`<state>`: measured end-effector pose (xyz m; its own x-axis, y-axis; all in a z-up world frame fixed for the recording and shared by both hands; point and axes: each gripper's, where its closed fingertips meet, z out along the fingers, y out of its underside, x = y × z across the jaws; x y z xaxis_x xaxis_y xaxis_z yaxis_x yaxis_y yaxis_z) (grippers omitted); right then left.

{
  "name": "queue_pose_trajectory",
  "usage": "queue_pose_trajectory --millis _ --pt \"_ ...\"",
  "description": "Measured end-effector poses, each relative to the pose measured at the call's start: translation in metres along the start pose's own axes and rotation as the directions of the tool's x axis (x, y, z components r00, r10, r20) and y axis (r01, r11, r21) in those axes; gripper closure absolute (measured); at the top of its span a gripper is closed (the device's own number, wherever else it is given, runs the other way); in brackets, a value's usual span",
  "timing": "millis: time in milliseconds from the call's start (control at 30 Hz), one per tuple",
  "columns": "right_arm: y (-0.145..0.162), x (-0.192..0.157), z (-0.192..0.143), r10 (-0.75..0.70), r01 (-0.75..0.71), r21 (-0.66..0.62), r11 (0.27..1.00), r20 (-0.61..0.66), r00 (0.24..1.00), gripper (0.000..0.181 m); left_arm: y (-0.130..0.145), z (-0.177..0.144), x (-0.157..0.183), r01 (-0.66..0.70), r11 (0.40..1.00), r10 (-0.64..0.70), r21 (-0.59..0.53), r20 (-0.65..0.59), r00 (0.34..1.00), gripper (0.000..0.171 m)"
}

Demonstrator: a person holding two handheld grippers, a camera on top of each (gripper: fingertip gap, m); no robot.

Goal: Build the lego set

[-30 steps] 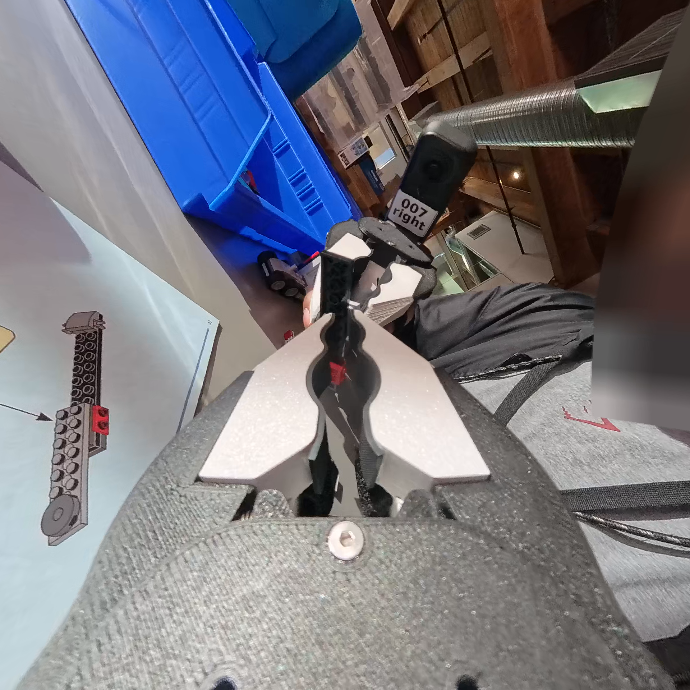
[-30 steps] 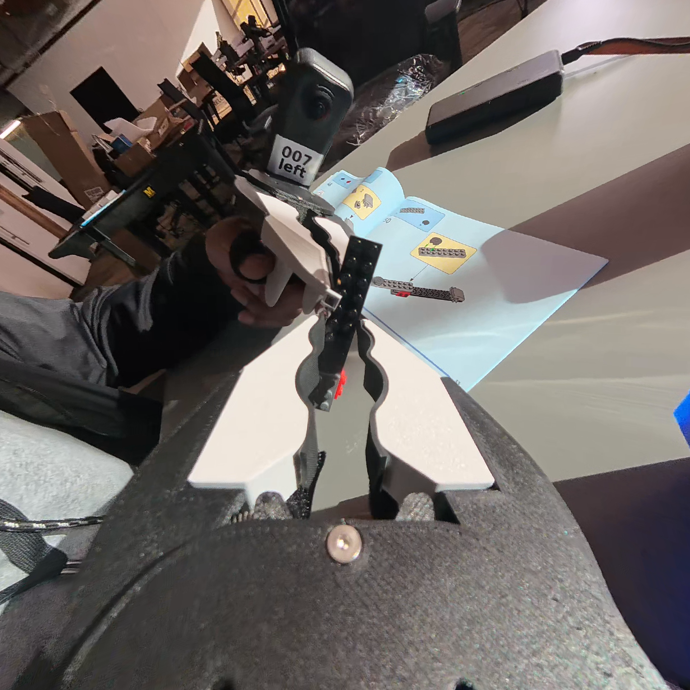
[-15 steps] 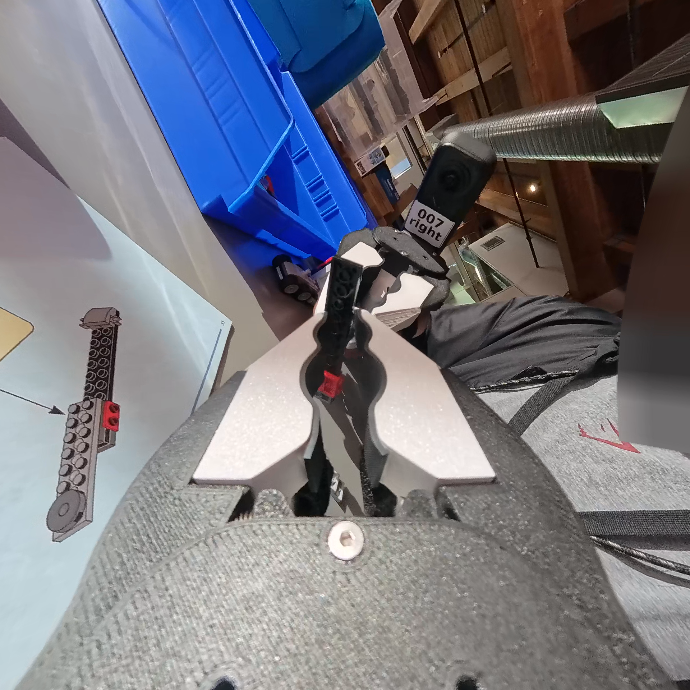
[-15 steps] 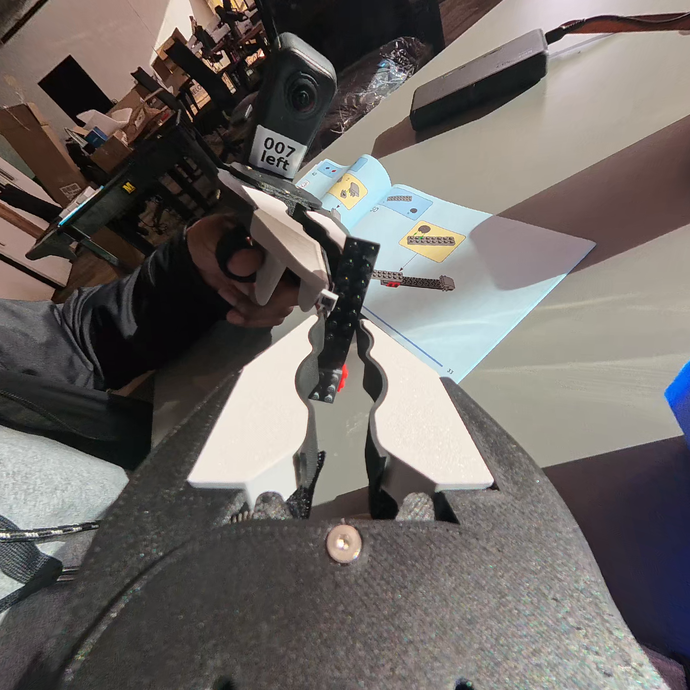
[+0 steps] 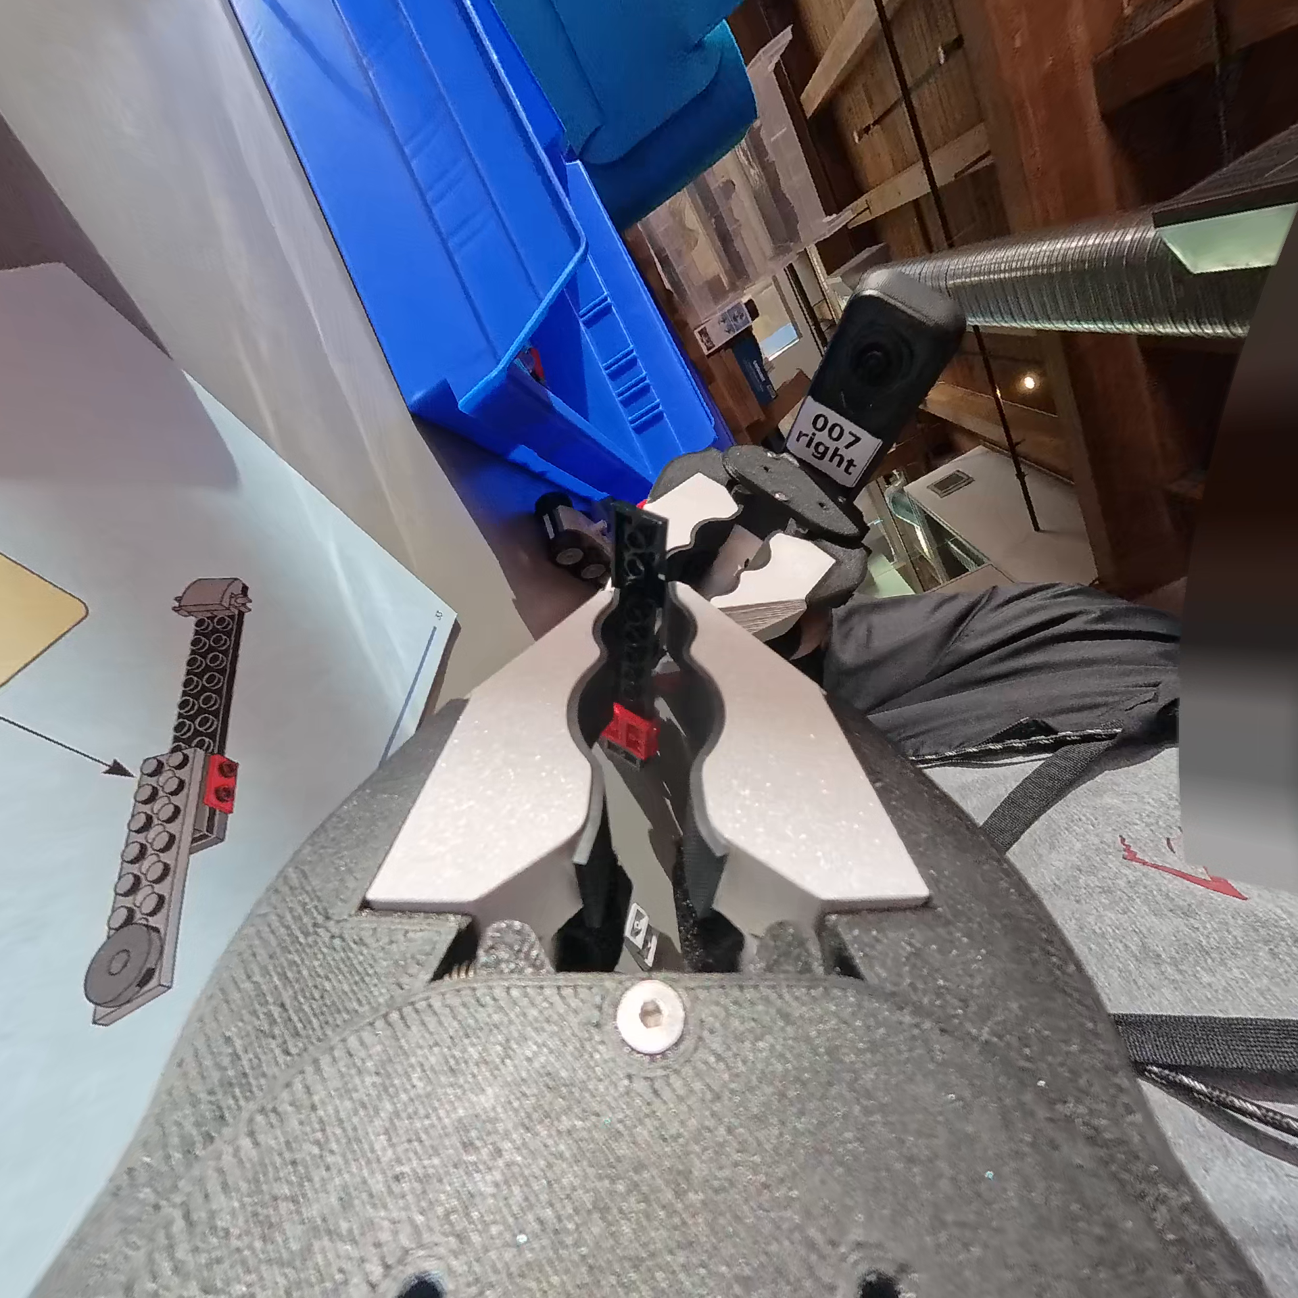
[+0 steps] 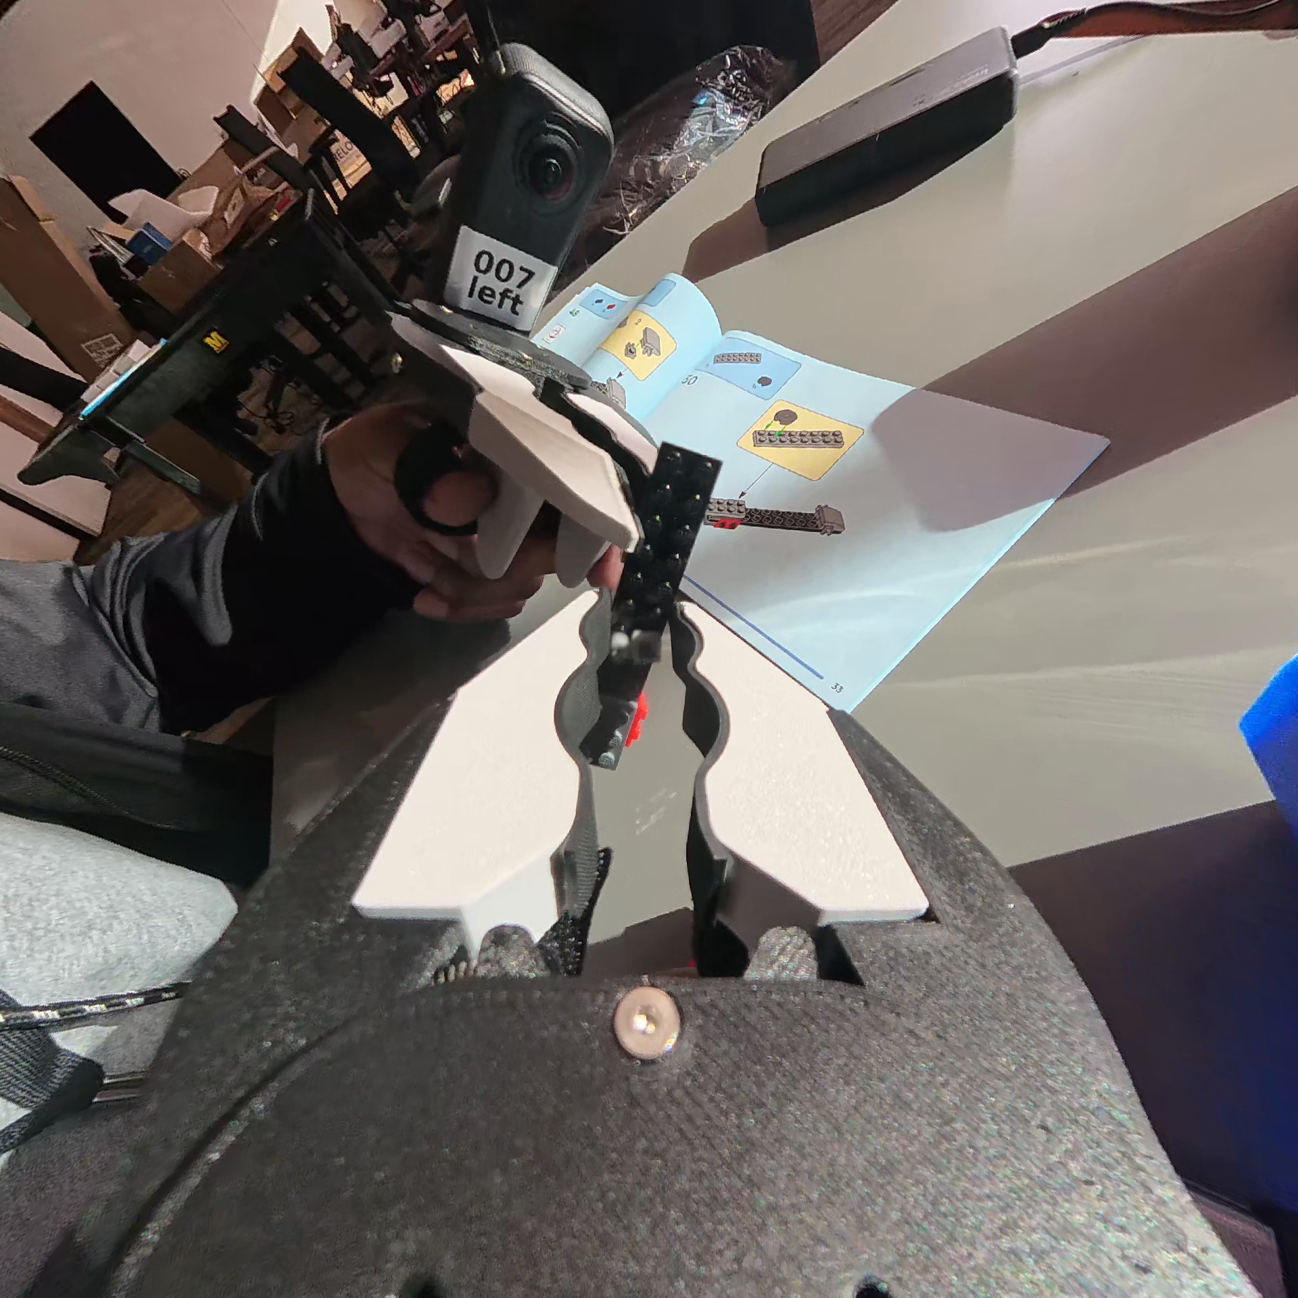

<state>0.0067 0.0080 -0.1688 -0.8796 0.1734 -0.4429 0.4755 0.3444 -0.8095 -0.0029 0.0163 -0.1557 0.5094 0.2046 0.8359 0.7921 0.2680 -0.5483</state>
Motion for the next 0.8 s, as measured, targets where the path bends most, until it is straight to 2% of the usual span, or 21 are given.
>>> queue_pose_trajectory --millis 433,667,800 --pt "0.000 0.010 -0.001 -0.003 0.003 -0.008 1.000 -0.043 0.999 0.164 -0.003 -0.001 -0.009 0.054 0.998 -0.056 0.035 0.050 0.997 0.163" --pt "0.002 0.014 0.001 -0.031 0.030 -0.013 0.999 -0.090 0.995 0.165 0.000 0.004 -0.010 0.069 0.997 -0.071 0.034 0.059 0.996 0.155" --pt "0.001 0.011 0.002 -0.053 0.053 0.000 0.999 -0.092 0.994 0.164 -0.001 0.006 -0.009 0.048 0.998 -0.051 0.052 0.066 0.997 0.159"
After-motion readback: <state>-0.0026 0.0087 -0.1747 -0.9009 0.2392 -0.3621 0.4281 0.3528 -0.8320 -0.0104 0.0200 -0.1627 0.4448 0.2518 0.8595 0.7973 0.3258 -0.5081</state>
